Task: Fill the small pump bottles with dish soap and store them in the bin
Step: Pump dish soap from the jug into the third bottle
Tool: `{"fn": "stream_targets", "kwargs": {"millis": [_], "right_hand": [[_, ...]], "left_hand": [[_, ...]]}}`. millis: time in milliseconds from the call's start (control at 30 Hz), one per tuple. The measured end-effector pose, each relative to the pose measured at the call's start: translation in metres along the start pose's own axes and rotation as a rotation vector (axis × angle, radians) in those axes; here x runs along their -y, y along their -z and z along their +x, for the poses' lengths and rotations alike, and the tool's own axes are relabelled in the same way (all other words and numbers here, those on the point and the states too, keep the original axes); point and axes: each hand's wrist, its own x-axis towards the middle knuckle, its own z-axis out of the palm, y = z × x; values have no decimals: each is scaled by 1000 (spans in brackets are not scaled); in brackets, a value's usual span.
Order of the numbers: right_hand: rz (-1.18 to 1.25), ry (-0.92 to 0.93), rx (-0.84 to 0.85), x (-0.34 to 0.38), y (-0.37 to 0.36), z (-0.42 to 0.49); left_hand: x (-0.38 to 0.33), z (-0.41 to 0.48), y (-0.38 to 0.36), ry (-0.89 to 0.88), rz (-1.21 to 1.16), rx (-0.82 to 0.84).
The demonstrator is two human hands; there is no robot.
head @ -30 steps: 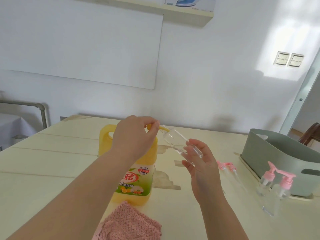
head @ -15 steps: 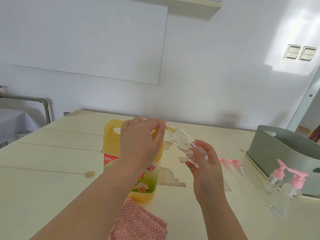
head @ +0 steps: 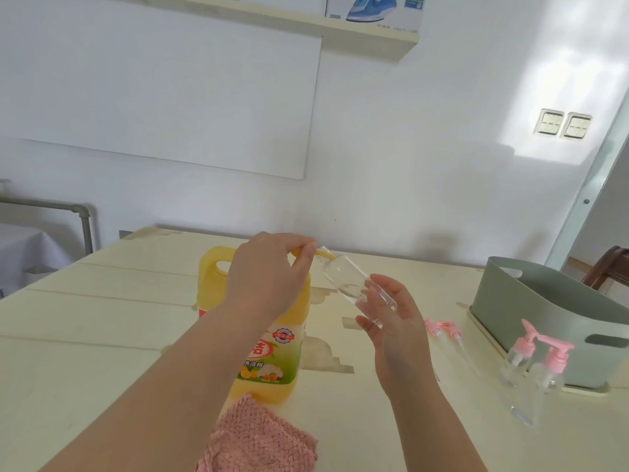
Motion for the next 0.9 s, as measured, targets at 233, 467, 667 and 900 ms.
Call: {"fn": "stream_targets", "kwargs": {"millis": [233, 467, 667, 900], "right_hand": [[6, 19, -18, -4, 0, 1], [0, 15, -20, -18, 3, 1], [-7, -8, -5, -16, 4, 1], [7, 17, -18, -6, 0, -2]], "left_hand": [[4, -10, -10, -123, -113, -160], [17, -14, -28, -149, -6, -206], [12, -15, -29, -99, -4, -205], [-5, -10, -4, 51, -150, -91]]}}
